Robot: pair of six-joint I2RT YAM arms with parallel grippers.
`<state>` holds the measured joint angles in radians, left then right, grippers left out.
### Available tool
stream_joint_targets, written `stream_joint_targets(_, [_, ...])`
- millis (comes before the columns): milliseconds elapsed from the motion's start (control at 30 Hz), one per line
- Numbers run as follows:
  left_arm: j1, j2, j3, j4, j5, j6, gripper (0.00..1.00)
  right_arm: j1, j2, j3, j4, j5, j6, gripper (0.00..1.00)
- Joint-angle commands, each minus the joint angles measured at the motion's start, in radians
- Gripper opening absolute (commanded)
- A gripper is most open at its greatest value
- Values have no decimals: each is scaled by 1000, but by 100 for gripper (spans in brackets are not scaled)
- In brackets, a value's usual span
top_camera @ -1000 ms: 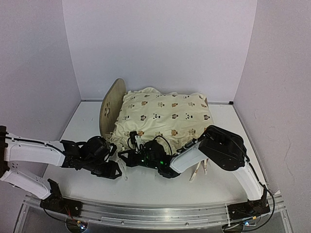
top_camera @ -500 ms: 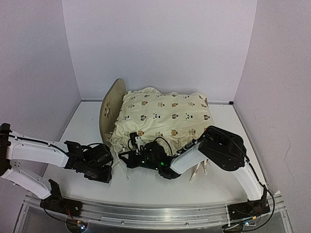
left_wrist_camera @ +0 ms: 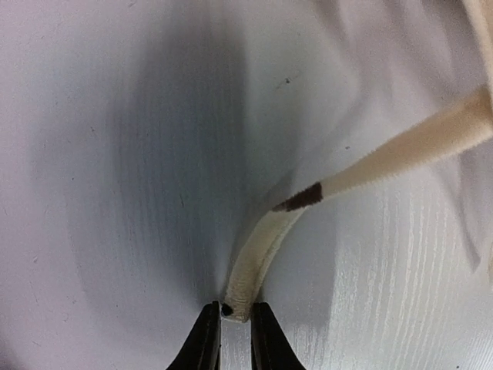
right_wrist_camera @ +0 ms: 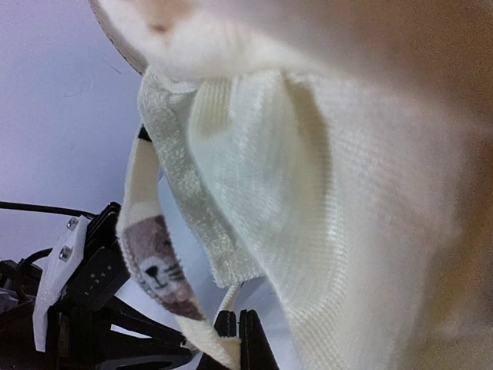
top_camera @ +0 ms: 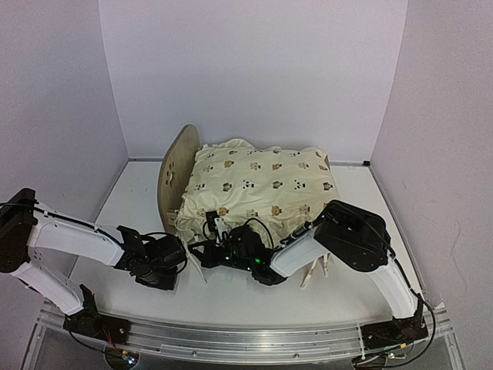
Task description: Set up the pet bed
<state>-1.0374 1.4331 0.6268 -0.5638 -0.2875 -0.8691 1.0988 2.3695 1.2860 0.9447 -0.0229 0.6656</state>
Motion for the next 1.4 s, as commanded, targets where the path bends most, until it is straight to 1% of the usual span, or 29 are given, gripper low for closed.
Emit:
stream_joint_targets(0, [-3,27,9,41,-25,-9,10,-5,14,-23,-58,3,43,0])
stream_joint_targets(67, [-3,22,4,47,-41,-11,1,-5,11,-29,-57,0,46,0])
stream_joint_targets(100, [-3,19,2,53,-54,-13,0,-5,9,-30,-56,0,47,0])
stream_joint_targets(233, [-3,-8,-11,75,-84,-9,0,-5,1,-44,-54,1,47,0])
stream_joint_targets(333, [-3,-24,-12,82,-96,-3,0,-5,-6,-52,-53,0,46,4])
stream_joint_targets(400, [-3,-38,-11,81,-103,0,0,-6,-10,-55,-53,-3,44,10])
stream_joint_targets(467, [-2,-66,-13,84,-105,8,0,-6,-16,-62,-53,-2,41,22])
stream_joint_targets(567, [-3,-112,-16,80,-105,20,0,-5,-25,-67,-53,1,31,37])
stream_joint_targets(633, [-3,-137,-16,71,-106,22,0,-5,-31,-66,-55,1,23,43])
stream_joint_targets(667, [-3,-145,-17,68,-104,23,0,-5,-32,-63,-55,1,18,44])
stream_joint_targets(967, [-3,-247,-30,88,-104,37,0,-5,-40,-38,-57,-6,-7,47])
stream_joint_targets(1100, [-3,-300,-23,113,-105,64,0,-6,-38,-36,-60,-6,-11,52])
stream_joint_targets(1233, [-3,-302,-8,129,-122,85,0,-5,-46,-39,-64,4,-27,56])
stream_joint_targets(1367, [-3,-286,0,151,-138,98,0,-5,-63,-42,-75,23,-50,55])
